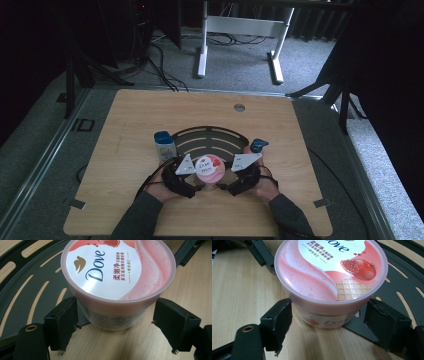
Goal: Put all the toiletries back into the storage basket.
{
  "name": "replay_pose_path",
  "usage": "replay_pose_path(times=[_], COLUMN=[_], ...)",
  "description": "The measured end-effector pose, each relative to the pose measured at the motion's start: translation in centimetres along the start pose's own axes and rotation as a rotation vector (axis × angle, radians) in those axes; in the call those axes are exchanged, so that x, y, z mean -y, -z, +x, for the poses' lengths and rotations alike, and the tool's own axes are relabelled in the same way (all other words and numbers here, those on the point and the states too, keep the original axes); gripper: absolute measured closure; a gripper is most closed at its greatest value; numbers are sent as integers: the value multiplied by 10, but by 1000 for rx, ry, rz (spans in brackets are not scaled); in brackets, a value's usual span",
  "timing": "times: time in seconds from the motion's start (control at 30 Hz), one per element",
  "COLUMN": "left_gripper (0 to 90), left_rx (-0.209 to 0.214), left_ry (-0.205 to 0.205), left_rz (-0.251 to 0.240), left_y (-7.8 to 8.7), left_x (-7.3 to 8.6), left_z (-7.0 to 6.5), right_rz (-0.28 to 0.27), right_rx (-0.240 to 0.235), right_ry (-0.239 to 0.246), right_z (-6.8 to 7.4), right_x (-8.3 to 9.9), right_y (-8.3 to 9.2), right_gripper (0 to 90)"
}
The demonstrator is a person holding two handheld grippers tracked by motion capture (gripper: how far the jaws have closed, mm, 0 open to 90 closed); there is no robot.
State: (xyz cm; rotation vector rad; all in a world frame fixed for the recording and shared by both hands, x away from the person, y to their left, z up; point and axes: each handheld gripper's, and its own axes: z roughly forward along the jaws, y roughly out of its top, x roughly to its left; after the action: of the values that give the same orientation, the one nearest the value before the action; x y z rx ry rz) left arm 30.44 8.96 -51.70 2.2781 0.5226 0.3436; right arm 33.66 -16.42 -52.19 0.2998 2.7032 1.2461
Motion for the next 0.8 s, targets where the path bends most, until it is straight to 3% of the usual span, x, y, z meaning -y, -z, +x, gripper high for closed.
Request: replay_pose_path(times=[0.23,0.47,0.8], left_gripper=[206,206,207], left_rx=[-11,-31,-45], left_ry=[-1,13,29], left_rz=[18,12,9], left_y=[-6,-12,-16], left_x=[-1,-4,-4], left_z=[6,11,16], right_rz=[21,21,37], right_rx=[15,38,81], right_ry=[-11,-42,-51], right_z=[-6,-12,-14], right_x=[0,0,-3], right_y=[-5,-7,-10], right_gripper=[224,224,233])
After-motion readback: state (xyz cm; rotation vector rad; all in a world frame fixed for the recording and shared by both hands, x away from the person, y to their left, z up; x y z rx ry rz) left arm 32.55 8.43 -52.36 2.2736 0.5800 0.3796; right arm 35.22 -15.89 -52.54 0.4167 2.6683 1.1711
